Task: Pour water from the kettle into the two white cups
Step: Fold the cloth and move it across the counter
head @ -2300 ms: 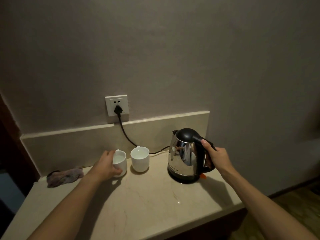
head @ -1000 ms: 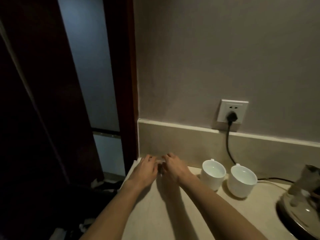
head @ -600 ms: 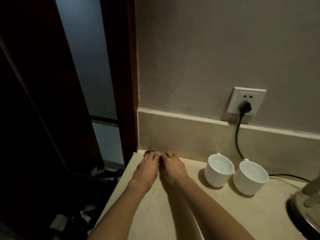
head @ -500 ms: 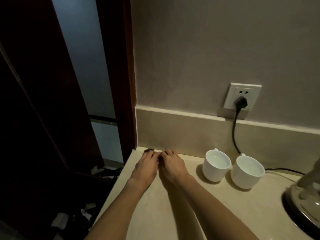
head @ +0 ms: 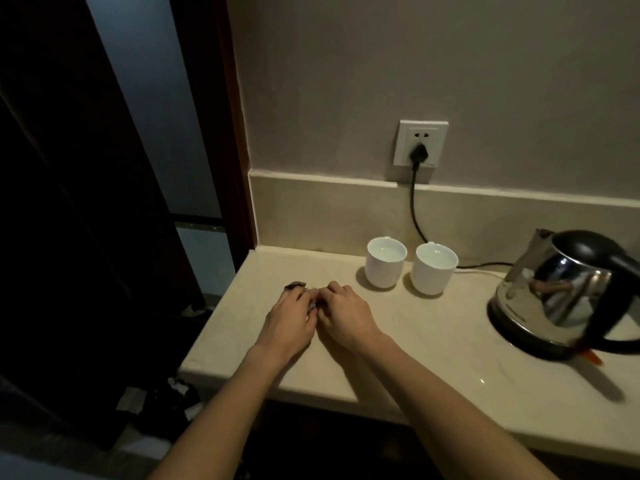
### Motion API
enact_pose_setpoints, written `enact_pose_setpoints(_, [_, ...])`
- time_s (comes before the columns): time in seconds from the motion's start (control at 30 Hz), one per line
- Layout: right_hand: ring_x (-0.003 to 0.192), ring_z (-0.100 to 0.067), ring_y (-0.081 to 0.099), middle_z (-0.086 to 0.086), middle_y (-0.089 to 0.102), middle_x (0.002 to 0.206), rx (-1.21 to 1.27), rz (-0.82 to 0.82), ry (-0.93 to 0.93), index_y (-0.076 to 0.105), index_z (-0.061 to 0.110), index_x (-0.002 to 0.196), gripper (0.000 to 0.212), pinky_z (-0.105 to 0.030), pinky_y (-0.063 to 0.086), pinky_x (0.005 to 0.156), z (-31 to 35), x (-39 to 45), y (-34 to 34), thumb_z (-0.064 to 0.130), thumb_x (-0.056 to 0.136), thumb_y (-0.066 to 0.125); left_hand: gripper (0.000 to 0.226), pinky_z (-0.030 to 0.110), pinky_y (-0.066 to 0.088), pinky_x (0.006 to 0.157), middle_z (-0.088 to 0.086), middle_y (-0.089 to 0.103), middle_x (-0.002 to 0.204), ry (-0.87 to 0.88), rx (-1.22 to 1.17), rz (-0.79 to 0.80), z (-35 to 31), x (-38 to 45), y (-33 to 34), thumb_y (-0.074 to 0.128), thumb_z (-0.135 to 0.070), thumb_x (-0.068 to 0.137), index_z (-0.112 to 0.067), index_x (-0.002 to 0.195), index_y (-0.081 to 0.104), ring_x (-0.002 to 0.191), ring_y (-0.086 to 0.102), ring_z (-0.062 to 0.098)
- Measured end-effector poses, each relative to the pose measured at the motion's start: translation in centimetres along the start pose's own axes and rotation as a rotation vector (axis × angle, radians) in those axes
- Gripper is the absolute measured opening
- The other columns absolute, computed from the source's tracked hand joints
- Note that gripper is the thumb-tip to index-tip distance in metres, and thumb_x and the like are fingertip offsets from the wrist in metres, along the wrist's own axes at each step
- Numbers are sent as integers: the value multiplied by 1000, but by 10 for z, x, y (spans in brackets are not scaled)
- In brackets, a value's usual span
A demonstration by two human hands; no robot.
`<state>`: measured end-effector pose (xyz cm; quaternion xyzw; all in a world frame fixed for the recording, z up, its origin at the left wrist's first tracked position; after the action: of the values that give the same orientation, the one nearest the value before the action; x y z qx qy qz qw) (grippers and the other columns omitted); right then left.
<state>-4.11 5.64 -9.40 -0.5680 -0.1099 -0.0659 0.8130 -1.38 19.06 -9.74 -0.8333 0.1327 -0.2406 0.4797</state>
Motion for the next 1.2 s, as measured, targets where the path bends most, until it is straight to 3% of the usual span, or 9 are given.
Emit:
enact_pose_setpoints(0.37, [99,-18,57,11,59,117,-58,-54,48,57,34,128,35,-36,54,66,-33,-109,-26,40,96,45,35,27,44,102,-4,54,138,119,-9,-6,-66,-62,33,47,-29,102,-22,135,58,129,45,12])
enact_pose_setpoints(0.7, [102,-13,62,8,67,120,7,-95,188,68,28,124,30,-27,53,84,-77,-90,-51,28,97,56,34,26,41,106,-5,51,141,123,-116,9,-100,-17,58,43,-27,106,-24,138,55,133,43,10])
enact_pose_setpoints(0.97, [99,-17,62,5,69,115,20,-96,235,70,26,120,29,-26,45,75,-93,-63,-48,26,96,54,34,32,47,103,-2,54,139,72,-121,24,-100,12,64,46,-28,106,-25,138,56,127,51,14])
enact_pose_setpoints(1.2, [105,-11,60,9,65,123,21,-102,256,66,28,124,29,-27,53,86,-91,-102,-57,29,97,55,33,29,50,100,-4,54,136,175,-102,8,-113,-14,68,47,-29,105,-24,135,58,123,51,12])
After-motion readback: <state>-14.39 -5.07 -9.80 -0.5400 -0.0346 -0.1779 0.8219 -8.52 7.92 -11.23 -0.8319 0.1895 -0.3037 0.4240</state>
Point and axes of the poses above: each hand's wrist, its own x-axis towards the middle knuckle, its own y-axis out of the palm, z = x × y, the point moved 2 cm from there along x, towards the middle knuckle
